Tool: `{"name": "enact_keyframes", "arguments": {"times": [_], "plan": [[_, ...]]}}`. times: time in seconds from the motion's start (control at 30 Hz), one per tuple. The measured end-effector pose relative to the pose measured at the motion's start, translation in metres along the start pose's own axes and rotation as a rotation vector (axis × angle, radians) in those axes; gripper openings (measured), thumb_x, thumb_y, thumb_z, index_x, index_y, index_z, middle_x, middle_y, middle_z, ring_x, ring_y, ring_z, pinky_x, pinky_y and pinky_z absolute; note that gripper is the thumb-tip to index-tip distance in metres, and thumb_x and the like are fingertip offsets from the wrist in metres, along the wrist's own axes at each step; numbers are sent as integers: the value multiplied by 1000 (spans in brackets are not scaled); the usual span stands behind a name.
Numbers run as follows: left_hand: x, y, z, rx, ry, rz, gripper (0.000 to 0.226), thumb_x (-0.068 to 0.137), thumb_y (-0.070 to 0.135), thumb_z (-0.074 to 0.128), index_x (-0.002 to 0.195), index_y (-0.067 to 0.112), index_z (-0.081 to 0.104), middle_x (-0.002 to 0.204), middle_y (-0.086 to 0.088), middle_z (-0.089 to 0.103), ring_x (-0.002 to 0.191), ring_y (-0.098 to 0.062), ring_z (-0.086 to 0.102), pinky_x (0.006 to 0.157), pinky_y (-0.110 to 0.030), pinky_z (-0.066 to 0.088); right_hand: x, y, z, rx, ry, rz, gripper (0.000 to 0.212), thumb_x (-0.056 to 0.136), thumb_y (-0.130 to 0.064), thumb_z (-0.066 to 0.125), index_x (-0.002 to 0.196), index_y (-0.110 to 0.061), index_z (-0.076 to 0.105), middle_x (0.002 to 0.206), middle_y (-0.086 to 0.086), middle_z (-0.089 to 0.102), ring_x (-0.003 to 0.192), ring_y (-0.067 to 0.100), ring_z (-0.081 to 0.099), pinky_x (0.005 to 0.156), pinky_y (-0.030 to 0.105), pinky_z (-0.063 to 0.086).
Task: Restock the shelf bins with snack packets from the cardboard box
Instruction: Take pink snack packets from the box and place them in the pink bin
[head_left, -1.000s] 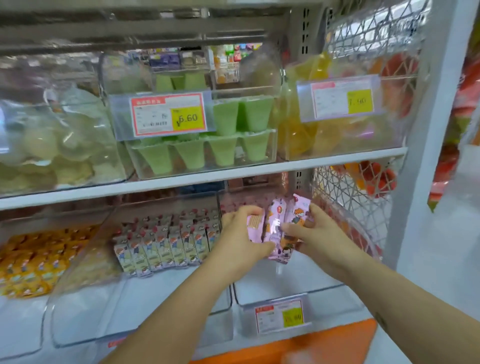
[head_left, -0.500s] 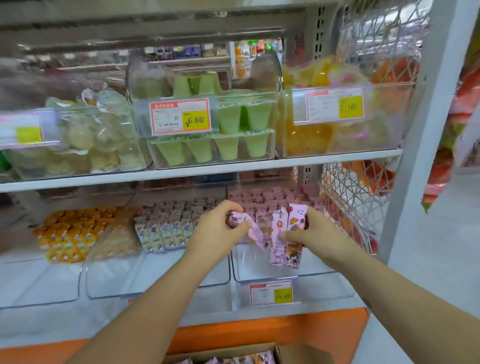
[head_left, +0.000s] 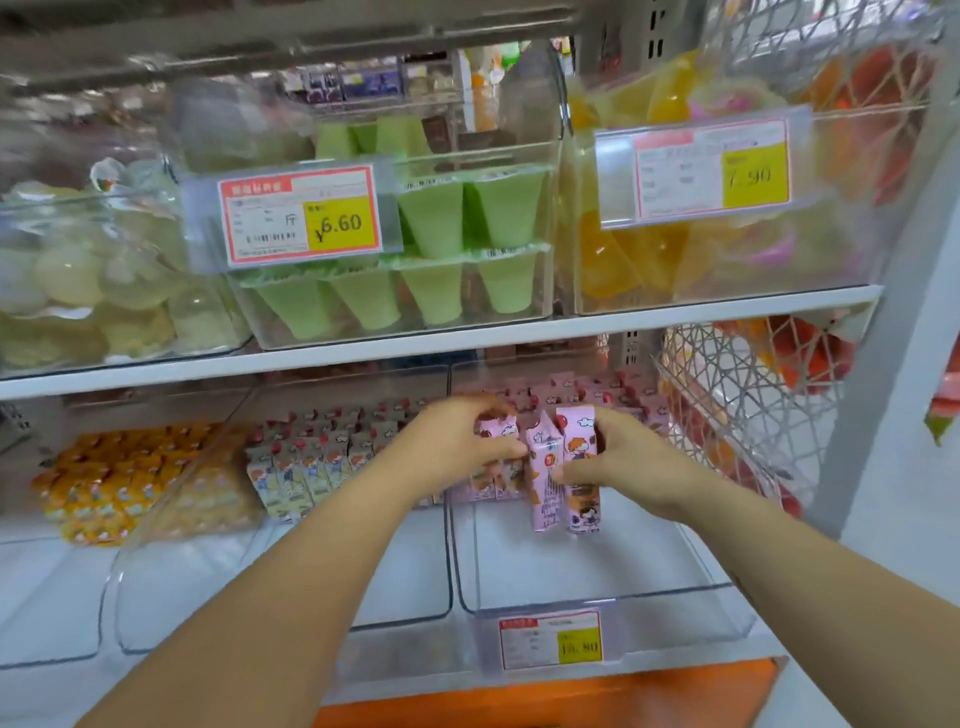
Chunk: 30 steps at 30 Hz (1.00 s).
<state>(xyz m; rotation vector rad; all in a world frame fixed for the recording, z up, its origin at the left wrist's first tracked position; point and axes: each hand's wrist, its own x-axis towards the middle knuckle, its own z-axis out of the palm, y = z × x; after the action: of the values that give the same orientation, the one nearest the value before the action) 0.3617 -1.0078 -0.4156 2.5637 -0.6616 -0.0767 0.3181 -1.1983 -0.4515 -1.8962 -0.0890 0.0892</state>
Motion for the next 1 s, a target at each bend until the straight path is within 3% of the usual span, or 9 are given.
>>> {"name": "enact_keyframes", "arguments": {"times": [0.13, 0.23, 0.33, 0.43, 0.53, 0.63, 0.7, 0.83, 1.0], "plan": [[20, -10, -2, 55, -46, 71, 47, 88, 39, 64, 131, 29, 51, 129, 12, 54, 90, -2, 48, 65, -10, 35, 23, 7, 0, -13, 7, 18, 27, 82, 0, 69, 100, -16, 58, 90, 8, 69, 79, 18, 65, 67, 20, 54], [34, -14, 8, 140, -97, 155, 45, 87, 38, 65, 129, 28, 54, 126, 9, 57, 90, -5, 52, 75, -15, 41, 35, 17, 4, -37, 78, 0, 32, 80, -5, 72, 94, -26, 53, 97, 2, 67, 85, 14, 64, 73, 22, 52], [47, -20, 20, 274, -146, 175, 42, 86, 41, 64, 124, 28, 56, 115, 12, 58, 98, -12, 56, 84, -26, 47, 40, 23, 9, -145, 104, -37, 30, 80, -8, 73, 95, -24, 53, 94, -1, 65, 84, 15, 62, 67, 13, 48], [56, -25, 28, 380, -102, 191, 41, 81, 48, 63, 118, 34, 53, 113, 9, 61, 95, -18, 59, 82, -35, 52, 48, 29, 14, -239, 133, -83, 36, 75, -7, 76, 107, -13, 61, 96, 0, 68, 87, 15, 64, 77, 29, 52], [59, -27, 28, 486, -104, 148, 44, 84, 48, 62, 122, 30, 50, 111, 7, 60, 92, -18, 57, 77, -30, 48, 52, 36, 19, -354, 196, -110, 46, 71, -16, 80, 114, -16, 63, 100, -2, 69, 91, 17, 64, 81, 33, 50], [58, -25, 29, 606, -84, 178, 31, 85, 50, 59, 106, 29, 51, 103, 5, 62, 81, -16, 52, 72, -27, 36, 50, 41, 24, -519, 263, -111, 56, 70, -27, 82, 122, -22, 59, 108, -2, 68, 91, 19, 63, 79, 31, 49], [57, -24, 28, 641, -64, 177, 29, 85, 45, 59, 107, 27, 52, 104, 4, 62, 83, -17, 53, 73, -27, 31, 49, 41, 30, -589, 279, -90, 64, 69, -32, 82, 126, -22, 55, 113, 0, 66, 93, 23, 63, 80, 33, 51], [58, -25, 28, 636, -53, 129, 33, 83, 43, 61, 113, 28, 55, 107, 5, 62, 91, -19, 57, 78, -28, 35, 49, 40, 35, -689, 346, -111, 57, 67, -48, 79, 113, -21, 57, 108, -1, 65, 93, 23, 61, 75, 34, 50], [60, -20, 25, 537, -195, 49, 24, 88, 26, 60, 111, 19, 59, 98, -2, 61, 83, -21, 57, 66, -27, 44, 51, 32, 40, -853, 384, -121, 50, 73, -59, 66, 109, -25, 61, 94, -2, 67, 88, 22, 62, 69, 29, 48]]}}
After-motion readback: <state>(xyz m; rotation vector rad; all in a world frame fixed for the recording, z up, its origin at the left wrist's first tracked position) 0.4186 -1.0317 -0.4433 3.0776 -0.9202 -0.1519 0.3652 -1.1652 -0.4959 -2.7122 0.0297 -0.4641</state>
